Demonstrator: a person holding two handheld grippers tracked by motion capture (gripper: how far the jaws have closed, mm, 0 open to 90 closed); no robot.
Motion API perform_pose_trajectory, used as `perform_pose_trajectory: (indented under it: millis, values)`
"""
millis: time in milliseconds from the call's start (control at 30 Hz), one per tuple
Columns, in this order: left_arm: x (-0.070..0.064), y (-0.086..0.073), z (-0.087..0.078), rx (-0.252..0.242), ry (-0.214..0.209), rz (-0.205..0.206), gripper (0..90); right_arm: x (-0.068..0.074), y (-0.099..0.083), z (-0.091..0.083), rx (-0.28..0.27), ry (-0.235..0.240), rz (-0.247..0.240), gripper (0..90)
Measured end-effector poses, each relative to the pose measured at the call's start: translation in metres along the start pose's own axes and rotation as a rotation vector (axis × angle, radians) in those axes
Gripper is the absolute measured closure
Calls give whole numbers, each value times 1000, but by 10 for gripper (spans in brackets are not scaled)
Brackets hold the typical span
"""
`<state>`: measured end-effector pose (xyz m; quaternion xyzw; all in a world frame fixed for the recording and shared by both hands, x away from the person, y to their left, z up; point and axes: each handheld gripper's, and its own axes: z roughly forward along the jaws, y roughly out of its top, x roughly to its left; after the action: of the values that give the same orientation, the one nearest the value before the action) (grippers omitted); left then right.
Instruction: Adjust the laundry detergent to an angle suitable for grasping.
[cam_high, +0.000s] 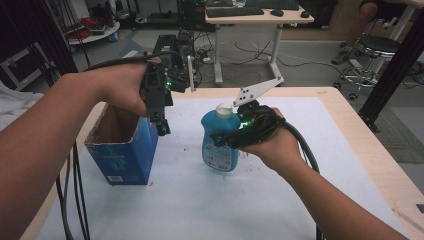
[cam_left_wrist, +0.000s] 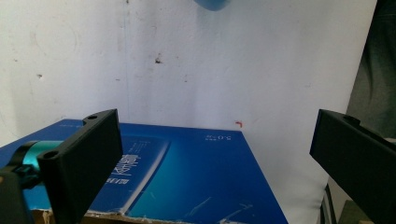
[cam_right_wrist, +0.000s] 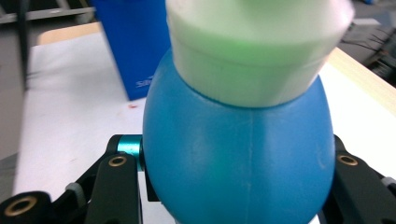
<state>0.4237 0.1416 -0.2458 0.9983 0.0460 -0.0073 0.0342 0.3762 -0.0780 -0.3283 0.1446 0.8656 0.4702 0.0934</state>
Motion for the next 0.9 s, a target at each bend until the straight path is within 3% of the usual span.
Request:
perform_pose_trajectory:
  millis: [167, 467, 900]
  values:
    - [-1, 0, -1, 3, 3, -1, 24, 5, -3, 0, -3, 82, -74, 455]
    - [-1, 1, -1, 2, 3, 0, 24, 10, -9, 3, -18, 206, -117, 455]
    - [0, 4, 3, 8, -3, 6, 24, 13, -18, 12, -16, 287, -139, 455]
